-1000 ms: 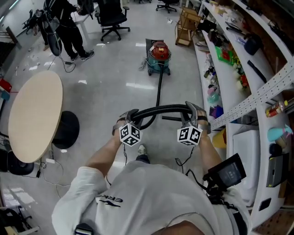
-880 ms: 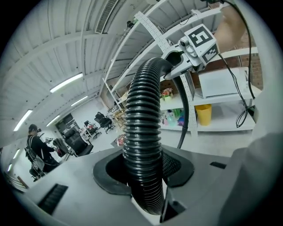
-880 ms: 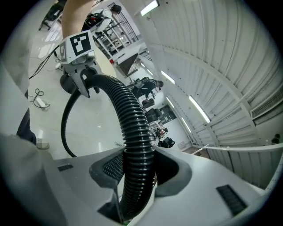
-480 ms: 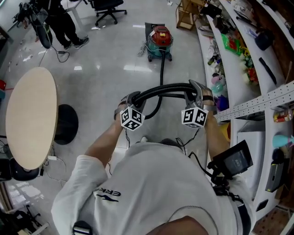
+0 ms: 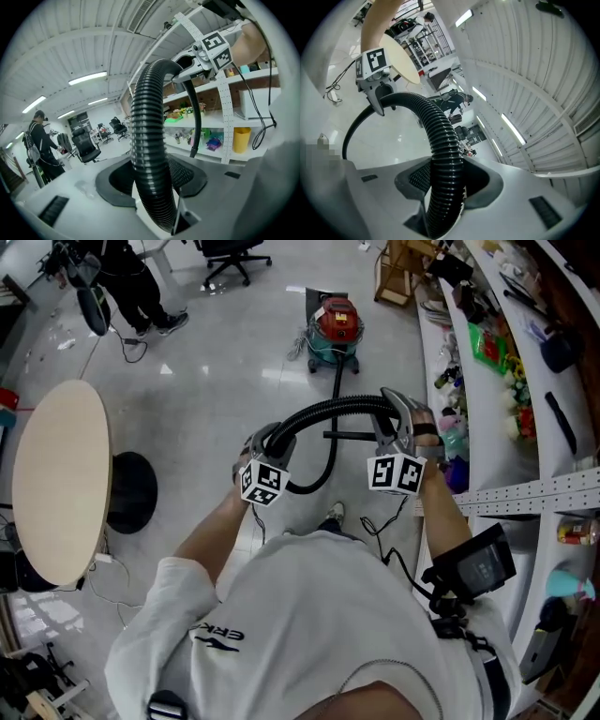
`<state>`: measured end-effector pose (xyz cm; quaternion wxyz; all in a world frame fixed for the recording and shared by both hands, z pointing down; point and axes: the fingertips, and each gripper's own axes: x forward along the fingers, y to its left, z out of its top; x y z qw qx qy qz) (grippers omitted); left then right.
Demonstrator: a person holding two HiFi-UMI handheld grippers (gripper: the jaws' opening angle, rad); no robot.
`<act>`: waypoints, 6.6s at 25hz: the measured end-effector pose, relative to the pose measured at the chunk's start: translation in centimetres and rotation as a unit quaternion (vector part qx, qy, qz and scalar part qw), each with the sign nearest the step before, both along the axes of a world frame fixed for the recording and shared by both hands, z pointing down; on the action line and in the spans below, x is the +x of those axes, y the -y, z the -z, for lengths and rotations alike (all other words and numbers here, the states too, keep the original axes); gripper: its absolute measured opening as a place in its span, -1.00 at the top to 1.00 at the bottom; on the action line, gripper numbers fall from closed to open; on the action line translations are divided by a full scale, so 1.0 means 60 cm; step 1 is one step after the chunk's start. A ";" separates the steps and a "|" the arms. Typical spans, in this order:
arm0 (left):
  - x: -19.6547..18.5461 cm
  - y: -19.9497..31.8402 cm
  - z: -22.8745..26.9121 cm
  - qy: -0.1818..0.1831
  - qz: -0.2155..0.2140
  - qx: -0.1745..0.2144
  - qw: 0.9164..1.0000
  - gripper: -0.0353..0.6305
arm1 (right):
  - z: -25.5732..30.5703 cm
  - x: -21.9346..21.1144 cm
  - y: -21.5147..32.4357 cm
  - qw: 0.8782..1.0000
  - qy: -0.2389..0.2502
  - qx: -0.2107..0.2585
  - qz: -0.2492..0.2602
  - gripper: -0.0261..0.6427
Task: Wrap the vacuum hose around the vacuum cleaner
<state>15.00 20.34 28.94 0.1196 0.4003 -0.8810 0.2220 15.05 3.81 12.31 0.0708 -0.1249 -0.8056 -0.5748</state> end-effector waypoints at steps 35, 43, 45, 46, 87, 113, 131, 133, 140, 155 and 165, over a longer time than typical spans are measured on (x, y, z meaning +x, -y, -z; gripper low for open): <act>-0.250 0.155 -0.227 -0.228 0.128 -0.007 0.965 0.31 | 0.260 -0.431 0.287 0.989 0.116 -0.095 0.011 0.41; -0.371 0.186 -0.232 -0.241 0.113 0.037 0.963 0.31 | 0.290 -0.522 0.279 0.988 0.129 -0.082 -0.006 0.41; -0.396 0.194 -0.232 -0.248 0.098 0.042 0.963 0.30 | 0.300 -0.540 0.278 0.988 0.133 -0.078 -0.007 0.42; -0.407 0.197 -0.234 -0.252 0.092 0.045 0.962 0.30 | 0.308 -0.549 0.276 0.988 0.135 -0.076 -0.006 0.42; -1.017 0.098 -0.094 -0.147 0.240 -0.081 0.956 0.53 | 0.076 -1.010 0.633 0.976 0.003 -0.183 -0.122 0.42; -1.495 0.191 -0.064 -0.064 0.163 -0.206 0.963 0.55 | -0.118 -1.224 0.792 0.949 -0.069 -0.164 -0.261 0.42; -1.738 0.358 -0.127 -0.033 0.081 -0.272 0.958 0.55 | -0.242 -1.299 0.924 0.929 -0.116 -0.140 -0.323 0.42; -1.766 0.378 -0.146 -0.034 0.074 -0.284 0.955 0.55 | -0.259 -1.320 0.941 0.929 -0.121 -0.140 -0.321 0.42; -1.858 0.445 -0.236 -0.044 0.051 -0.329 0.942 0.55 | -0.336 -1.372 0.996 0.928 -0.147 -0.126 -0.319 0.42; -1.989 0.623 -0.461 -0.065 -0.003 -0.385 0.921 0.55 | -0.563 -1.362 1.076 0.897 -0.211 -0.144 -0.362 0.43; -2.027 0.746 -0.613 -0.104 -0.014 -0.418 0.902 0.55 | -0.687 -1.308 1.096 0.870 -0.242 -0.167 -0.396 0.43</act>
